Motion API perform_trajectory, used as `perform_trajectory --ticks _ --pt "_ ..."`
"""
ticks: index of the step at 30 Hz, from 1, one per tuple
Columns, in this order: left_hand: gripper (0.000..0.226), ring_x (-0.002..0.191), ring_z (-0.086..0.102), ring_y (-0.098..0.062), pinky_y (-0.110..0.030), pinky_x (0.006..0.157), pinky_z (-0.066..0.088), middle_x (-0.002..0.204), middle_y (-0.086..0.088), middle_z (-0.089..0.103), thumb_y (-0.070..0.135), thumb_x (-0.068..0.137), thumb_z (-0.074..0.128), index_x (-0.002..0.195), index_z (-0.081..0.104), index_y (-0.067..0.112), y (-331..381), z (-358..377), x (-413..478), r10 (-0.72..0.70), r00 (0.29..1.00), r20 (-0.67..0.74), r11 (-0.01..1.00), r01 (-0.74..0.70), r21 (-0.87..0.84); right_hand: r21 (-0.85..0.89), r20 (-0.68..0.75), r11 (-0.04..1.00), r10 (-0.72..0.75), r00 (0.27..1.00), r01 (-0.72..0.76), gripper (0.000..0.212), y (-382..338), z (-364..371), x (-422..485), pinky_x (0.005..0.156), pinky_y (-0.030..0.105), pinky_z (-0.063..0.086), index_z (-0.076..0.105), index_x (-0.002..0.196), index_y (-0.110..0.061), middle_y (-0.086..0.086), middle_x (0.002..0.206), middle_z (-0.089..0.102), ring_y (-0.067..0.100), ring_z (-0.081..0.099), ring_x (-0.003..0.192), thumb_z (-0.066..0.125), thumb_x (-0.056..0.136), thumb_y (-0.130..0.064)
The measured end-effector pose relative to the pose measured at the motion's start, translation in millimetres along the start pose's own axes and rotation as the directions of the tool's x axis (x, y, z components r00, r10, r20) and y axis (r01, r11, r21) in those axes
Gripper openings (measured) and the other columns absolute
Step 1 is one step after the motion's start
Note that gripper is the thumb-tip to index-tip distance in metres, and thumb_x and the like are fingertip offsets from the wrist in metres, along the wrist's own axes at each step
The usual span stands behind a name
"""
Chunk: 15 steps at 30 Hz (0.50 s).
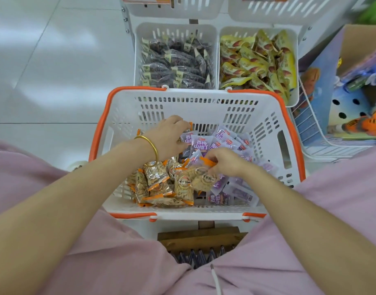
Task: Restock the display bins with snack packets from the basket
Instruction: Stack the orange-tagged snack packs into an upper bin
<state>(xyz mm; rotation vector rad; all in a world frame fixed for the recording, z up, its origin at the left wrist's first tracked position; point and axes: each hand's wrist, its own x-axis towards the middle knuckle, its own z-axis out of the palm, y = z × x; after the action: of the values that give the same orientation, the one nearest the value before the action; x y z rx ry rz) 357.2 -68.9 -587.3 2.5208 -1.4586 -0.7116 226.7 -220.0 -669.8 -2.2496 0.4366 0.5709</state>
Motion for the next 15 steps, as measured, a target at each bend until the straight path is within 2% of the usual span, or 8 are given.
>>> perform_trajectory --ticks 2,4,5,7,9,11,13,15 --pt "0.056 0.127 0.043 -0.025 -0.033 0.102 0.036 0.144 -0.008 0.036 0.022 0.093 0.053 0.144 0.03 0.016 0 0 1 -0.016 0.997 0.069 0.994 0.023 -0.106 0.143 -0.028 0.989 -0.035 0.999 0.039 0.011 -17 -28 -7 0.059 0.021 0.042 0.065 0.086 -0.004 -0.002 0.068 0.055 0.007 0.049 0.059 0.071 0.078 0.001" --pt "0.058 0.116 0.052 -0.021 -0.03 0.093 0.042 0.133 -0.005 0.049 0.024 0.091 0.056 0.143 0.031 0.016 -2 1 3 -0.022 0.987 0.16 0.97 0.06 -0.236 0.285 -0.089 0.953 -0.077 0.993 0.099 0.014 -31 -47 -14 0.07 0.021 0.049 0.069 0.089 -0.005 0.004 0.079 0.063 0.01 0.057 0.069 0.071 0.077 0.004" --pt "0.054 0.099 0.057 -0.017 -0.029 0.084 0.044 0.113 -0.002 0.057 0.026 0.091 0.057 0.14 0.036 0.016 -3 2 4 -0.007 0.983 0.182 0.958 0.059 -0.279 0.352 -0.126 0.927 -0.093 0.988 0.132 0.019 -37 -53 -17 0.077 0.025 0.052 0.07 0.089 -0.009 0.008 0.086 0.065 0.013 0.06 0.076 0.071 0.077 0.006" --pt "0.039 0.067 0.047 -0.012 -0.027 0.066 0.039 0.076 0.002 0.048 0.024 0.091 0.056 0.128 0.049 0.014 -5 0 5 0.011 0.988 0.153 0.942 0.041 -0.333 0.455 -0.185 0.87 -0.114 0.976 0.188 0.035 -45 -61 -22 0.085 0.031 0.053 0.068 0.096 -0.018 0.014 0.096 0.067 0.017 0.061 0.085 0.07 0.075 0.01" --pt "0.027 0.066 0.045 -0.016 -0.029 0.065 0.038 0.075 -0.003 0.049 0.02 0.092 0.055 0.118 0.054 0.012 -7 -4 4 -0.034 0.994 0.103 0.903 0.075 -0.423 0.447 -0.243 0.864 -0.131 0.961 0.231 0.045 -48 -66 -24 0.086 0.03 0.052 0.065 0.105 -0.022 0.013 0.101 0.066 0.018 0.061 0.088 0.071 0.074 0.01" --pt "0.022 0.067 0.048 -0.018 -0.028 0.063 0.039 0.081 -0.004 0.053 0.022 0.093 0.055 0.112 0.051 0.012 -10 -7 4 -0.08 0.995 0.066 0.853 0.102 -0.511 0.398 -0.3 0.885 -0.124 0.946 0.243 0.051 -46 -72 -26 0.082 0.027 0.05 0.061 0.111 -0.027 0.002 0.095 0.059 0.015 0.056 0.087 0.073 0.074 0.006" --pt "0.025 0.064 0.049 -0.015 -0.028 0.061 0.044 0.077 0.0 0.053 0.023 0.093 0.054 0.116 0.045 0.017 -12 -10 4 -0.118 0.992 0.045 0.792 0.121 -0.598 0.425 -0.341 0.871 -0.097 0.935 0.246 0.056 -45 -79 -29 0.074 0.024 0.051 0.059 0.115 -0.027 0.0 0.088 0.054 0.015 0.055 0.081 0.075 0.072 0.005" --pt "0.032 0.063 0.049 -0.016 -0.04 0.069 0.056 0.074 -0.003 0.052 0.019 0.094 0.053 0.123 0.042 0.02 -13 -13 5 -0.12 0.992 0.043 0.705 0.115 -0.7 0.467 -0.368 0.839 -0.103 0.924 0.28 0.052 -46 -85 -32 0.071 0.025 0.052 0.06 0.11 -0.024 0.004 0.084 0.056 0.017 0.058 0.077 0.076 0.071 0.006"
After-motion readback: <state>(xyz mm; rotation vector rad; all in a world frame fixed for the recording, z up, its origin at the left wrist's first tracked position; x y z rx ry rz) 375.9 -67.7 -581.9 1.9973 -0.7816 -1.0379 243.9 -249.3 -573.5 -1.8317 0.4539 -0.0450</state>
